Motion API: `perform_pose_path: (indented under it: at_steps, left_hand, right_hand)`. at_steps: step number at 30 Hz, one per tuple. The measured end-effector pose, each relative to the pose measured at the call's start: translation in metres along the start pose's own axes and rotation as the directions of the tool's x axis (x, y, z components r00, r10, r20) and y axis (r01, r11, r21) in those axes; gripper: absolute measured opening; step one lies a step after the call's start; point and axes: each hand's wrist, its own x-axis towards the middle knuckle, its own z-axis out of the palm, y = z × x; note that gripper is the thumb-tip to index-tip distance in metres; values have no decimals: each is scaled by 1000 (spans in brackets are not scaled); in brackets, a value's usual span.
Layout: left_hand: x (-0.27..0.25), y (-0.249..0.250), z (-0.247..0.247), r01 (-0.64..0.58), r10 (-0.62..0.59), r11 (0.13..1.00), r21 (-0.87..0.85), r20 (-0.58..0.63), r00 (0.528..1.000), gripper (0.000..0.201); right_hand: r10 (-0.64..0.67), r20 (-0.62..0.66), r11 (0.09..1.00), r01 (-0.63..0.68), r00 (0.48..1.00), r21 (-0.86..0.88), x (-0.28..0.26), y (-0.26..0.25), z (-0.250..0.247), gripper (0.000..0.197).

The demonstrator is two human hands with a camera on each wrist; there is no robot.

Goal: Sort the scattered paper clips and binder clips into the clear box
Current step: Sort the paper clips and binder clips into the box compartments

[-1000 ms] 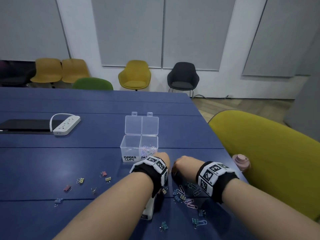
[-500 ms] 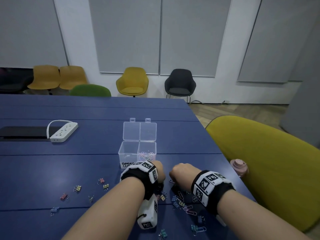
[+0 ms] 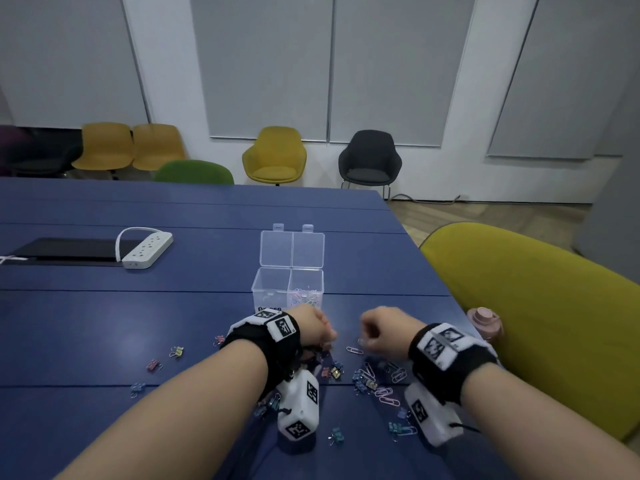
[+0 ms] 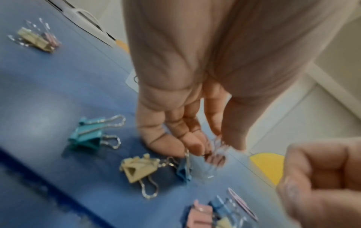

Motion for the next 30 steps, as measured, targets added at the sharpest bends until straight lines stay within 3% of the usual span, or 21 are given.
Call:
perform_pose_path:
  at_steps: [2,3,5,7,9,11,12,13,14,15,16,17,19,21,23,27,30]
  left_hand:
    - [-3,0,0,-65,57,984,-166,-54,997,19]
    - [-6,2,0,-102,85,975,-198,-91,992,19]
    - [-9,9,1,-142,113,949,-280,-118,987,17]
    - [-8,16,6,-105,87,892,-440,-61,994,17]
    - [-9,25,11,-47,66,831,-554,16,998,21]
    - [-9,32,16,-6,58,812,-584,70,996,23]
    - [-8,35,18,-4,61,827,-563,81,995,24]
    - [-8,39,20,-8,55,851,-525,74,996,26]
    - [-4,40,22,-18,47,880,-475,49,998,27]
    - [-4,43,24,-20,34,912,-411,28,999,29]
    - [-1,44,27,-36,38,951,-307,1,999,30]
    - [0,46,29,-59,57,987,-152,-17,998,29]
    - [-1,51,32,-110,123,985,134,-93,988,27]
    - [1,51,38,-99,141,924,370,-90,986,30]
    - [4,51,43,-141,171,827,544,-5,985,30]
    - [9,50,48,-165,136,646,745,100,986,29]
    - [15,46,49,-128,57,623,772,118,991,26]
  right_hand:
    - [60,-57,922,-34,997,386,-10,16,-6,23]
    - [110,-50,811,-60,993,581,-16,23,-8,19]
    - [202,17,499,-118,979,858,-24,37,-6,19]
    - [259,109,267,-180,960,947,-31,46,-4,26]
    - [295,133,151,-183,946,971,-38,50,-3,32]
    - [329,127,92,-166,936,982,-43,51,-3,31]
    - [342,119,114,-167,932,979,-44,51,-3,29]
    - [346,93,220,-177,934,959,-45,51,-2,27]
    - [334,49,429,-199,941,881,-45,50,-2,24]
    - [302,4,696,-224,953,682,-46,49,-2,18]
    - [244,-5,885,-221,970,409,-46,49,-1,14]
    - [191,30,966,-193,981,172,-46,46,1,16]
    - [133,115,991,-128,984,-48,-43,42,4,33]
    - [108,140,993,-102,984,-51,-40,36,8,40]
    - [94,135,995,-87,986,-57,-37,32,8,32]
    - [62,142,995,-50,988,-91,-38,27,7,20]
    - [66,144,993,-50,987,-111,-38,25,8,22]
